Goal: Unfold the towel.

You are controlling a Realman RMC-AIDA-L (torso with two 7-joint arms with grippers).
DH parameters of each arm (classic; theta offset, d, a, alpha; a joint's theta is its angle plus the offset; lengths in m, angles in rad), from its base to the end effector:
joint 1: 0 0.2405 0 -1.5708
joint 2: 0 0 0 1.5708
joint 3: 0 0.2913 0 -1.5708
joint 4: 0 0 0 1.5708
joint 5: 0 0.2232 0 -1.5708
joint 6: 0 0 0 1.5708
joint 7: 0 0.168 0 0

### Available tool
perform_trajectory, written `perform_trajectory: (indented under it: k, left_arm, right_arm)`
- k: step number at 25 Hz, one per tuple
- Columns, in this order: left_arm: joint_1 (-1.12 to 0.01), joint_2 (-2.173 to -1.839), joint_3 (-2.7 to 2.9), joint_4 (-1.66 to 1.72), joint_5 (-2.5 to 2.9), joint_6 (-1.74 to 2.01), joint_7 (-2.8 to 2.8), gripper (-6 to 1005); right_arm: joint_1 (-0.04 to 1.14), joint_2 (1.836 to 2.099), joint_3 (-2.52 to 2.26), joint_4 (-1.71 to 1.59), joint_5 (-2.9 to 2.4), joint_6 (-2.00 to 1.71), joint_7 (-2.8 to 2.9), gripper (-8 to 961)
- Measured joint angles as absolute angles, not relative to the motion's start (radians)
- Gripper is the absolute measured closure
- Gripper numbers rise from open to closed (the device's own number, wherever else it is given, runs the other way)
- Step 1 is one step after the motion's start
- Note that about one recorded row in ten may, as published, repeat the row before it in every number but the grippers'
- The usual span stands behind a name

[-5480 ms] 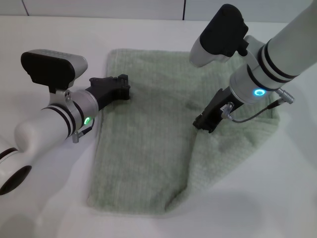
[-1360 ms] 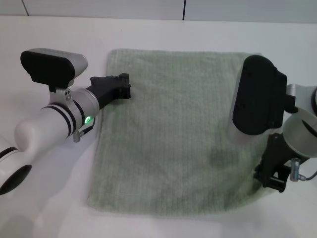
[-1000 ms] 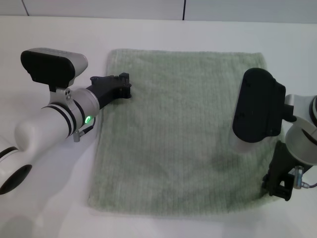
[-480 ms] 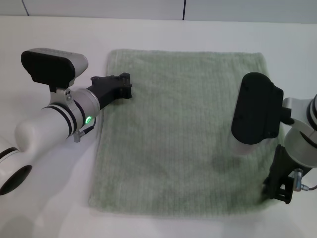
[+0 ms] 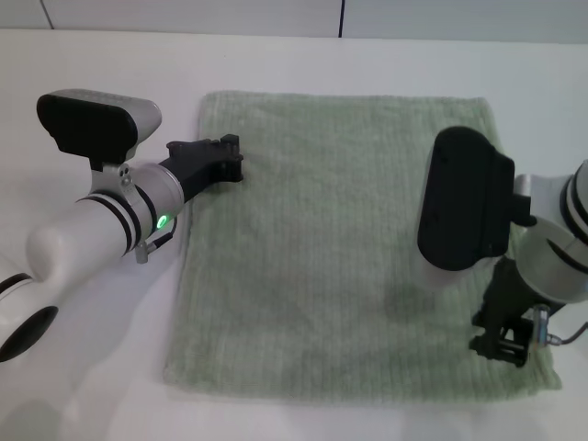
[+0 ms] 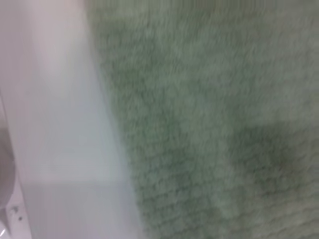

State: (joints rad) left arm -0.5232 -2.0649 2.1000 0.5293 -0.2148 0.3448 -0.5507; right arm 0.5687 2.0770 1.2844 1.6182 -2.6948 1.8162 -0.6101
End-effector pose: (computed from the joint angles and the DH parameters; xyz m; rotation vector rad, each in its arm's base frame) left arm -0.2995 0.4194 -0.1381 -2.0347 -0.9359 -0.4575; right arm 0.1801 0.3068 -0.0735 -2.7776 0.2986 -1.0785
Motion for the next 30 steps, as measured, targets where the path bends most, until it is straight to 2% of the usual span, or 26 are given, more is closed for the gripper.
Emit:
perform_trajectory:
  k: [8,15,18,24,30]
  left_arm:
    - [-0.523,-2.065,2.095,0.529,-0.215,0.348,-0.551,1002]
    - [-0.522,-2.065,2.094,0.542,-0.215,0.348,-0.529,1001]
    - [-0.522,-2.065,2.094,0.546,-0.215,0.347,-0.526,1002]
    - [-0.504,-2.064,2.082,0.554,-0.215,0.401,-0.520,1002]
    - [-0.460,-2.065,2.015,0.555,-0.214,0.533,-0.463,1001]
  right_arm:
    - [0.570,2.076,1.301,1.704,-2.699,1.760,-0.627,741]
    - [0.538,2.077,1.359,1.704,-2.693,1.539,-0.696,739]
    - [0.504,2.077,1.372,1.695,-2.690,1.403,-0.725,738]
    - [0.398,2.077,1.420,1.567,-2.494,0.883,-0.888,737]
    - [0.364,2.077,1.441,1.417,-2.249,0.585,-1.042,735]
